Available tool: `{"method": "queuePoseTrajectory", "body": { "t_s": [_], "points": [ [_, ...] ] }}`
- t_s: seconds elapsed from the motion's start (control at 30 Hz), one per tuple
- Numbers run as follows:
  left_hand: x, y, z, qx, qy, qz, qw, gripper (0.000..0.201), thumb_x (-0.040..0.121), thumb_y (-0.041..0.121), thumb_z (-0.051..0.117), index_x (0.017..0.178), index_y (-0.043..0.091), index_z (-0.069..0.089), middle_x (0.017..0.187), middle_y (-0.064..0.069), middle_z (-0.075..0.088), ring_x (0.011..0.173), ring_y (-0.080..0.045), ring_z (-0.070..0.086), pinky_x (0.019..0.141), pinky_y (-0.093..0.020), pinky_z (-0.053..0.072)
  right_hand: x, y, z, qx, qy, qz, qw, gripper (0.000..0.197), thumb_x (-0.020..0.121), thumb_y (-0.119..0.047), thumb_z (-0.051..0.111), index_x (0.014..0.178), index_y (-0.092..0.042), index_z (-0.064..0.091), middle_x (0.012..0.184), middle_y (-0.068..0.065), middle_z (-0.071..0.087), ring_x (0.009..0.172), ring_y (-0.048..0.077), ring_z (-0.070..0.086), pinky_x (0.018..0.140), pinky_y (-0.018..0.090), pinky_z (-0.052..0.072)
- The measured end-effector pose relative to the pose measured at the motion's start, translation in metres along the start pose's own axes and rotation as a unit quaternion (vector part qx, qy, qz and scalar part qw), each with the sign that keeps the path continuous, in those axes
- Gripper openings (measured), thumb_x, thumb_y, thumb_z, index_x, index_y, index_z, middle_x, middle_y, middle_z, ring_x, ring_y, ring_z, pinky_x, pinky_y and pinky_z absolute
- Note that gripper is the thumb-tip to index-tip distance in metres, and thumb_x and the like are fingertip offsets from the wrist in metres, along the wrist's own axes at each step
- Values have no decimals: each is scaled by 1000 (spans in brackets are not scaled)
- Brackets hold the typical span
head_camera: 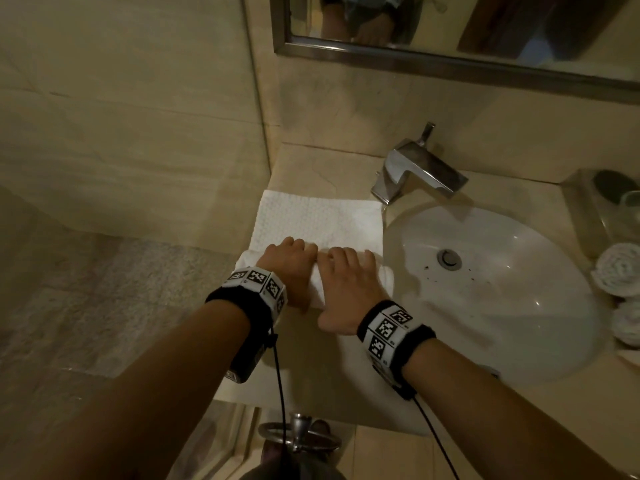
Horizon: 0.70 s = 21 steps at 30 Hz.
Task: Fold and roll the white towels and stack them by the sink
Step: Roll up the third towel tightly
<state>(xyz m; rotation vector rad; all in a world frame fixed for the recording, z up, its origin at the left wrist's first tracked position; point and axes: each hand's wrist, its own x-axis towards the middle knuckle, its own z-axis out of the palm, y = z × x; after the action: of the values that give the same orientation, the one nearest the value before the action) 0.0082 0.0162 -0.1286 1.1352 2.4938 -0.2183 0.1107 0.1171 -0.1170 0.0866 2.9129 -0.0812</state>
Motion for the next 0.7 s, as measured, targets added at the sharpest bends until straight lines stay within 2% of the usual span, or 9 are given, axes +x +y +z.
{"method": "queuePoseTrajectory", "body": {
  "t_s": [0.07, 0.17, 0.3, 0.5, 0.63, 0.7],
  "points": [
    [-3, 1, 2, 5, 10, 1, 1000, 88, 57, 51, 77, 129, 19, 36, 125, -1, 45, 113, -21, 43, 94, -38, 43, -3, 1, 1, -21, -6, -21, 1000, 87, 55, -43, 64, 131, -16, 31, 125, 4, 37, 113, 26, 38, 99, 48, 30],
    [-15, 5, 8, 26, 71, 4, 997, 73, 61, 58, 67, 116, 18, 40, 117, -3, 41, 103, -21, 39, 86, -36, 43, -4, -3, 3, -47, -24, -16, 998, 88, 64, -38, 71, 137, -13, 28, 128, 7, 40, 111, 26, 44, 96, 43, 34],
    [-29, 9, 12, 55, 144, -5, 988, 67, 65, 67, 51, 107, 16, 41, 110, -6, 39, 97, -22, 36, 84, -33, 36, 6, -9, 0, -25, -28, 12, 999, 74, 65, -35, 72, 127, -17, 37, 123, 7, 46, 110, 26, 46, 96, 43, 35],
    [-14, 3, 0, 81, 128, 67, 986, 72, 61, 64, 61, 111, 16, 42, 109, -6, 43, 97, -23, 39, 80, -32, 34, 23, -1, -6, 13, -56, 46, 997, 66, 65, -43, 70, 120, -17, 45, 113, 4, 53, 106, 25, 52, 94, 42, 38],
    [-14, 7, 7, 54, 116, 26, 991, 75, 65, 65, 62, 119, 15, 43, 111, -4, 51, 98, -22, 47, 85, -33, 37, 36, 5, -16, 67, -90, 57, 992, 65, 54, -42, 73, 110, -21, 47, 100, -1, 58, 94, 23, 59, 83, 38, 42],
    [-8, 7, 5, 48, 114, 20, 992, 78, 62, 66, 64, 118, 15, 44, 111, -3, 52, 99, -22, 49, 86, -34, 39, 36, 5, -16, 59, -84, 51, 993, 68, 55, -41, 73, 113, -20, 46, 106, 1, 56, 100, 24, 56, 86, 39, 42]
  ]
}}
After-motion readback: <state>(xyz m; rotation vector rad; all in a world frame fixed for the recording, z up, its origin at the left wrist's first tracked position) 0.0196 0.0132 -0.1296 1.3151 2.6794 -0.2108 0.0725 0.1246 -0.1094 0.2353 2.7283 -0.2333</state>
